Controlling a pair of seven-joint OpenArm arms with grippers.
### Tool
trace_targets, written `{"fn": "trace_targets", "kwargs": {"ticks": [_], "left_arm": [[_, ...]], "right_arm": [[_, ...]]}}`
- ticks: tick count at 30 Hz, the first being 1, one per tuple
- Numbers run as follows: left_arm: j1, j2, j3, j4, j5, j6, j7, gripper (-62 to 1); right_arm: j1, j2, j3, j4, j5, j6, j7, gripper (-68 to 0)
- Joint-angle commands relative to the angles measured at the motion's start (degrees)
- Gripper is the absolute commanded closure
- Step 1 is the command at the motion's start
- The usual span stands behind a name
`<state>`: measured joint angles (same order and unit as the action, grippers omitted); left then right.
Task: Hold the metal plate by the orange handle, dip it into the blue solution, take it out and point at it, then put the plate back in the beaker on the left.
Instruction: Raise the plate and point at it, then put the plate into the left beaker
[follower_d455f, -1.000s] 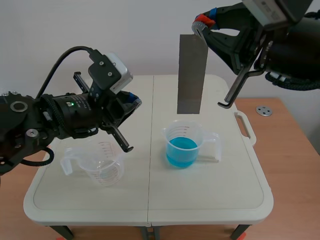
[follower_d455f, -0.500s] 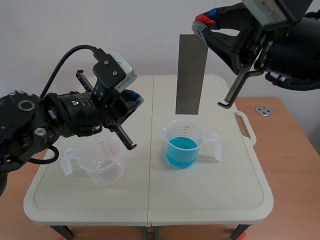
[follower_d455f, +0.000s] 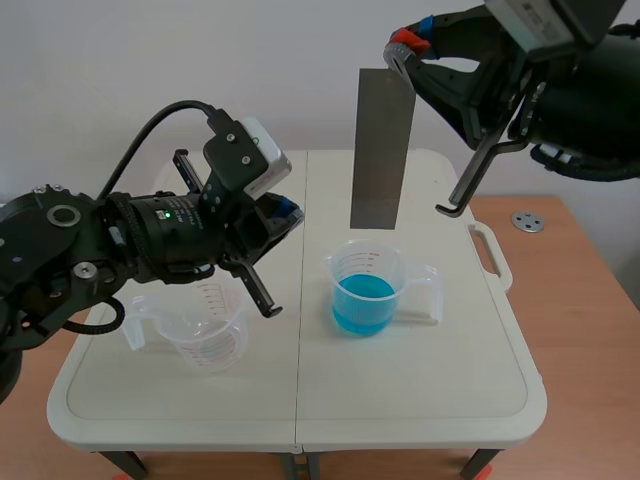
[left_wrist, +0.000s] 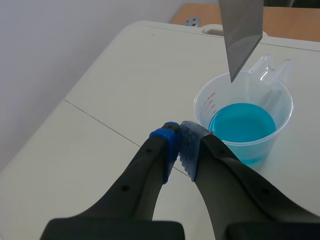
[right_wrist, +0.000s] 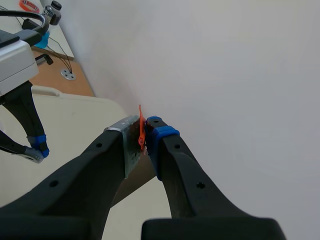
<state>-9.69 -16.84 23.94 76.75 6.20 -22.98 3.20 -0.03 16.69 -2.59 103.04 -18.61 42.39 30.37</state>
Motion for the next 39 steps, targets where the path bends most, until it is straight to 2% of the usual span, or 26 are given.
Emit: {"fn": "trace_targets", "kwargs": {"ticks": [1, 6, 8, 12, 16, 22, 27, 36, 39], "left_arm": [[-0.96, 0.0, -0.17, 1.07, -0.35, 0.42, -0.55, -1.8], [-0.94, -0.22, -0.17, 1.07, -0.35, 0.79, -0.11, -1.9], [-0.9, -0.76, -0.2, 1.09, -0.37, 2.05, -0.11, -1.8], [0.26, -4.07, -0.52, 1.73, -1.01, 5.73, -0.33, -1.9], [4.09, -8.48, -2.91, 4.26, -2.58, 7.48, -2.08, -1.9], [12.2, -15.34, -9.97, 10.23, -8.17, 7.45, -3.82, -1.9], [19.87, -19.34, -16.59, 14.14, -10.32, 7.45, -5.97, -1.9], [34.8, -20.68, -30.12, 18.29, -10.36, 7.45, -11.5, -1.9], [39.76, -20.65, -34.29, 19.63, -11.63, 7.41, -13.27, -1.9]], "right_arm": [[0.66, 0.26, 0.44, 1.33, 1.07, 0.33, 0.66, -1.3], [0.66, 0.26, 0.44, 1.33, 1.07, 0.33, 0.66, -1.3], [0.66, 0.26, 0.44, 1.33, 1.07, 0.33, 0.66, -1.3], [0.66, 0.26, 0.44, 1.33, 1.25, 0.33, 0.66, -1.3], [0.66, 0.26, 0.44, 1.33, 1.25, 0.33, 0.66, -1.3], [0.68, 0.28, 0.44, 1.33, 1.25, 0.33, 0.66, -1.3], [0.68, 0.28, 0.44, 1.33, 1.25, 0.33, 0.66, -1.3], [1.07, 0.28, 0.39, 1.33, 1.29, 0.33, 0.72, -1.3], [1.27, 0.28, 0.39, 1.33, 1.68, 0.33, 0.85, -1.3]]}}
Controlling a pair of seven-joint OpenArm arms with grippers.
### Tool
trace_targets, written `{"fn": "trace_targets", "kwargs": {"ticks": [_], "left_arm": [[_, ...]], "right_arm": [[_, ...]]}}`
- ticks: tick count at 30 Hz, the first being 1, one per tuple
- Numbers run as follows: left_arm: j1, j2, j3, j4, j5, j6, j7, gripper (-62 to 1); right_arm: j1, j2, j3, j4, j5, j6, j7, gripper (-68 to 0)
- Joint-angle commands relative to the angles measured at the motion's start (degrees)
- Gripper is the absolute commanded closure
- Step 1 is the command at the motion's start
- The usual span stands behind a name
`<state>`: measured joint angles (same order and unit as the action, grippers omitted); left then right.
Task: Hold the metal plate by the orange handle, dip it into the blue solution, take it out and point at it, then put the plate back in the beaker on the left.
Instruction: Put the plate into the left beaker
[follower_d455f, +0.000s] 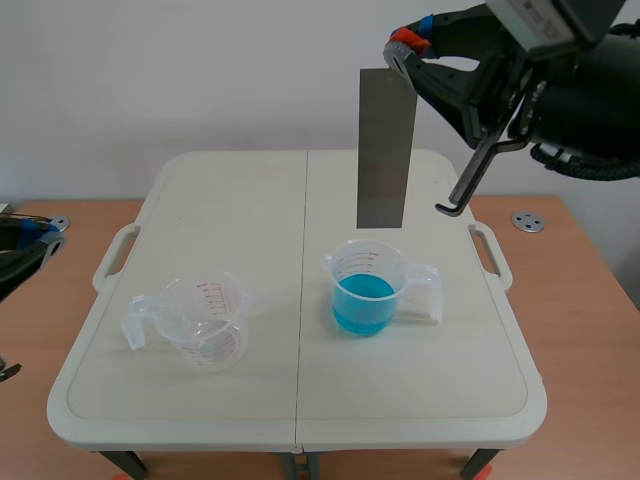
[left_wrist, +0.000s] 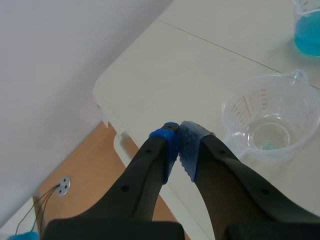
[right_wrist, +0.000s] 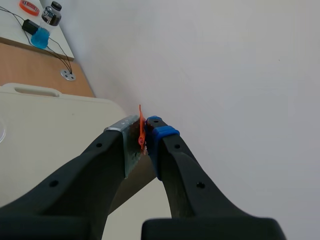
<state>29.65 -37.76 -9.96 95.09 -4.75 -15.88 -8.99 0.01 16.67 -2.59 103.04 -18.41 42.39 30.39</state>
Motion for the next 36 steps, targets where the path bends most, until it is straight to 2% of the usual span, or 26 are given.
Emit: {"fn": "trace_targets", "kwargs": {"ticks": [1, 4, 10, 13, 16, 23, 28, 30, 36], "left_arm": [[1.99, 0.26, -1.64, 1.66, -0.68, 0.31, -1.9, -1.9], [6.4, 0.31, -5.07, 2.56, -0.87, 0.33, -3.67, -1.9], [14.75, 0.76, -12.0, 3.23, -2.89, 0.33, -7.34, -1.9], [18.82, 0.76, -14.97, 3.23, -4.94, 0.28, -8.24, -1.9], [22.71, 0.92, -17.46, 3.23, -5.38, 0.31, -9.53, -1.9], [29.18, 4.68, -23.26, 3.23, -6.23, 0.28, -12.66, -1.9], [31.43, 7.32, -24.87, 3.23, -6.19, 0.26, -12.68, -1.9], [31.98, 8.09, -24.9, 3.21, -6.16, 0.33, -12.46, -1.9], [33.38, 9.33, -24.9, 3.21, -6.16, 0.31, -12.48, -1.9]], "right_arm": [[1.29, 0.31, 0.37, 1.33, 1.51, 0.33, 0.81, -1.3], [1.79, 0.31, 0.26, 1.33, 1.79, 0.33, 0.7, -1.3], [3.28, 0.31, -1.2, 1.33, 2.34, 0.33, 0.42, -1.3], [4.0, 0.31, -2.29, 1.33, 2.34, 0.33, 0.17, -1.3], [4.87, 0.28, -3.58, 1.33, 2.36, 0.33, -0.26, -1.3], [7.23, -0.04, -7.1, 1.31, 2.56, 0.33, -1.55, -1.3], [9.42, -0.04, -10.64, 1.31, 2.6, -0.15, -2.51, -1.3], [10.21, -0.35, -12.24, 1.31, 2.58, -1.29, -3.21, -1.3], [12.39, -2.64, -16.41, 1.31, 2.58, -2.54, -6.86, -1.3]]}}
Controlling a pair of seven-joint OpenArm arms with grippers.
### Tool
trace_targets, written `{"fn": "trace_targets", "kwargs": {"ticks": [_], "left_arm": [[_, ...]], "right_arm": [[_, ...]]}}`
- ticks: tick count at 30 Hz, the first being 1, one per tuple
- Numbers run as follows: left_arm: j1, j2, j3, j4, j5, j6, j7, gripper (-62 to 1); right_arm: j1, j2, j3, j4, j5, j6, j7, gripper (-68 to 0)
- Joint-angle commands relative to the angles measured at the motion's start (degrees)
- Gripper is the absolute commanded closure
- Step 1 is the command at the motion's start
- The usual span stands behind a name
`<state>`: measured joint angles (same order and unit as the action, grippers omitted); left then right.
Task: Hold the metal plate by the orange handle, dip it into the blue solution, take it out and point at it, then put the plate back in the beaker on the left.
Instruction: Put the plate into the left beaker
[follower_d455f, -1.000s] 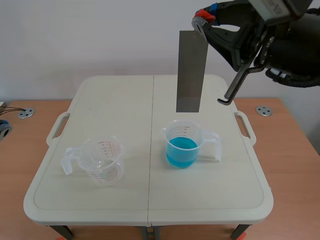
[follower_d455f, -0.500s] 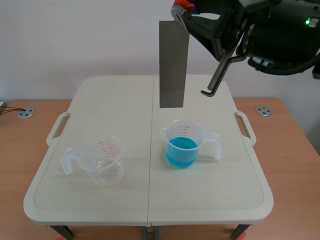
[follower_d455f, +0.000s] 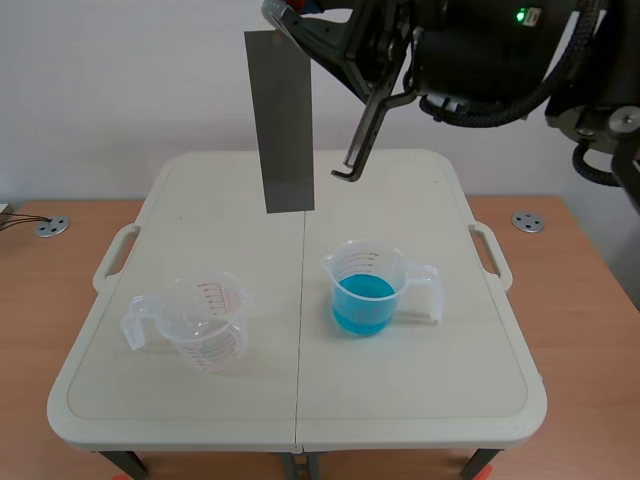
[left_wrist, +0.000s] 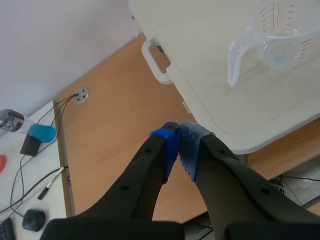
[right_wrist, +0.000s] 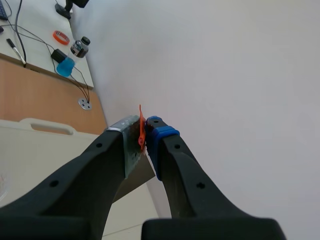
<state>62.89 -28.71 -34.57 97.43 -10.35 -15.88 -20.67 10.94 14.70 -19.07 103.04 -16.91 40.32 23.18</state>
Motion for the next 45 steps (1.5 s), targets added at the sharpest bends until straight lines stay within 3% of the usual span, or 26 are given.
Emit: {"fn": "trace_targets", "kwargs": {"ticks": [1, 6, 12, 22, 27, 45], "left_arm": [[0.15, 0.31, -0.28, 0.87, -0.57, 0.28, -0.52, -1.9], [0.13, 0.28, -0.28, 0.83, -0.59, 0.28, -0.55, -1.9], [0.11, 0.28, -0.28, 0.83, -0.59, 0.28, -0.52, -1.9], [0.11, 0.28, -0.28, 0.83, -0.59, 0.26, -0.52, -1.9], [0.11, 0.26, -0.28, 0.83, -0.59, 0.26, -0.52, -1.9], [0.11, 0.26, -0.28, 0.83, -0.59, 0.09, -0.55, -1.9]], "right_arm": [[1.73, -1.22, -0.57, 1.31, 1.05, -0.48, -0.2, -1.3], [2.89, -3.74, -3.63, 1.25, 1.05, -0.68, -2.71, -1.3], [3.52, -5.86, -7.54, 1.18, 1.01, -2.82, -5.6, -1.3], [3.52, -9.14, -12.17, -0.76, 0.59, -3.54, -7.85, -1.3], [3.54, -10.45, -13.55, -2.67, 0.52, -5.46, -8.48, -1.3], [5.27, -11.56, -16.0, -11.26, 0.59, -6.49, -8.2, -1.3]]}}
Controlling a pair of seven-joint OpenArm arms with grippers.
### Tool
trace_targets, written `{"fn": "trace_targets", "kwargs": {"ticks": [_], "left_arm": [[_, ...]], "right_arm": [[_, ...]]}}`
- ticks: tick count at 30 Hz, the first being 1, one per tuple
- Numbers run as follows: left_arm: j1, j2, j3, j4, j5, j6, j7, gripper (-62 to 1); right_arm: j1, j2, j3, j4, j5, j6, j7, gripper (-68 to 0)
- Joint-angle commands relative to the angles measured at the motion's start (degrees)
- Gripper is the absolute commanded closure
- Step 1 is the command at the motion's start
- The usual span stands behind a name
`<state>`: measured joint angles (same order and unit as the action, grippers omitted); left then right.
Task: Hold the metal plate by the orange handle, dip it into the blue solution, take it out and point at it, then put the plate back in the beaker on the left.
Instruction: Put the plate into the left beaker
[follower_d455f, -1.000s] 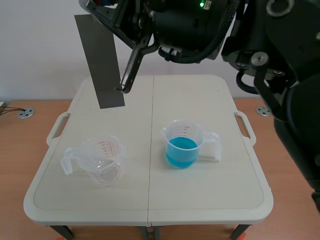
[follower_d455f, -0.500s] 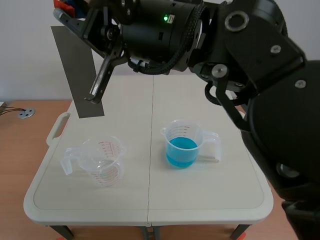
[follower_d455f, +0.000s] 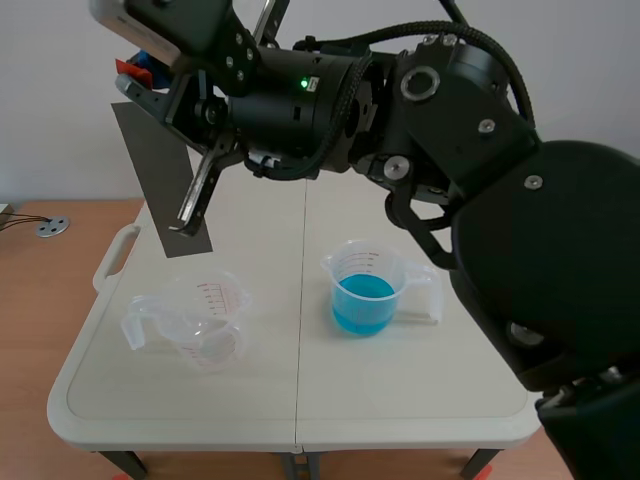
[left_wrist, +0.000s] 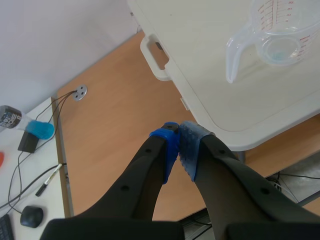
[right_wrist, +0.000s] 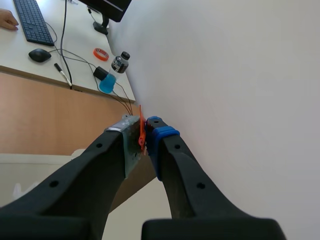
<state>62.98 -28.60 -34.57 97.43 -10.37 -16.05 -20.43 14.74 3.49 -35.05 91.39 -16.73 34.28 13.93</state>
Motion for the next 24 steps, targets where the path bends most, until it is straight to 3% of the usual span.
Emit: {"fn": "trace_targets", "kwargs": {"ticks": [1, 24], "left_arm": [[0.02, 0.15, -0.28, 0.83, -0.57, 0.26, -0.79, -1.9], [0.02, 0.15, -0.28, 0.83, -0.57, 0.26, -0.79, -1.9]], "right_arm": [[1.46, -0.35, -0.2, 0.02, 0.42, -0.46, 1.05, -1.3], [1.44, -0.33, -3.21, -7.39, 0.42, -0.48, 2.4, -1.3]]}}
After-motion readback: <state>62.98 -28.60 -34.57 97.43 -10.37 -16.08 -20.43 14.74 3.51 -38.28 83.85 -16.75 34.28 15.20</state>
